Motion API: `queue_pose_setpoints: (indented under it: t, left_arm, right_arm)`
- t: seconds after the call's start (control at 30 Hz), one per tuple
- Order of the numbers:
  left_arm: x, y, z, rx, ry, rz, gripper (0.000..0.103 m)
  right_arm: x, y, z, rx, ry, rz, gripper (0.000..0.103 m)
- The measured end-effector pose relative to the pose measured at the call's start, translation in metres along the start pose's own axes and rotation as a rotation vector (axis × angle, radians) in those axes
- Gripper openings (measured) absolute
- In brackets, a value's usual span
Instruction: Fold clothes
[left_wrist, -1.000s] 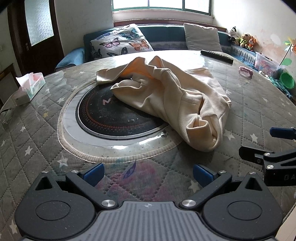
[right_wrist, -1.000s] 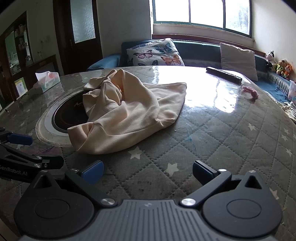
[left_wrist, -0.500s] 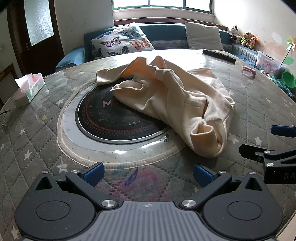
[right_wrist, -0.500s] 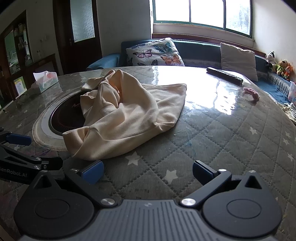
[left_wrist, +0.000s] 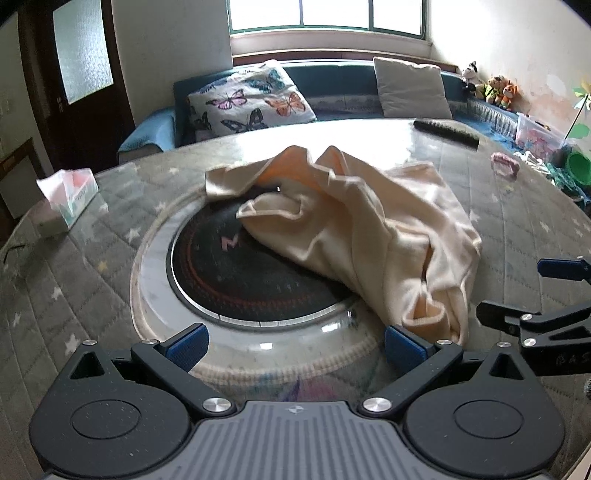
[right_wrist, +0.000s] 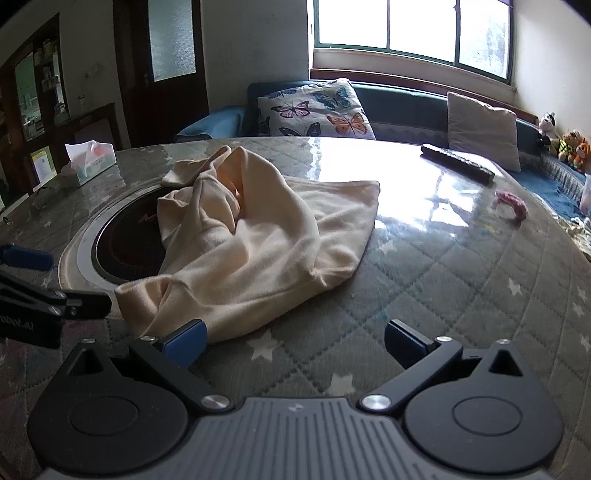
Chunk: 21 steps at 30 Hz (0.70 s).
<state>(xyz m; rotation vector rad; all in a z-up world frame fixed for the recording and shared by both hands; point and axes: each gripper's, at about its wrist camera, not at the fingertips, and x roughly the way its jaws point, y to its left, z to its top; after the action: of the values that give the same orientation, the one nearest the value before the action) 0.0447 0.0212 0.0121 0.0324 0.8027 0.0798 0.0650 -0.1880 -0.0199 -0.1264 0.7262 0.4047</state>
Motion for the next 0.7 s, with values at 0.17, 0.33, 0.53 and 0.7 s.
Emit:
queue_pose_setpoints:
  t: [0.17, 0.33, 0.53, 0.7]
  left_arm:
    - [0.005, 0.004, 0.022, -0.01, -0.031, 0.002, 0.103]
    - [0.018, 0.005, 0.049, -0.053, -0.05, -0.028, 0.102]
    - [0.041, 0.005, 0.08, -0.122, -0.04, -0.088, 0.095]
    - [0.071, -0.001, 0.098, -0.13, -0.012, -0.12, 0.089]
  right_arm:
    - [0.009, -0.002, 0.013, -0.018, -0.004, 0.0, 0.103]
    - [0.02, -0.005, 0.022, -0.025, -0.003, 0.005, 0.103]
    - [0.032, -0.015, 0.029, -0.002, -0.002, 0.013, 0.1]
    - [0.043, -0.026, 0.038, 0.026, 0.006, 0.015, 0.093]
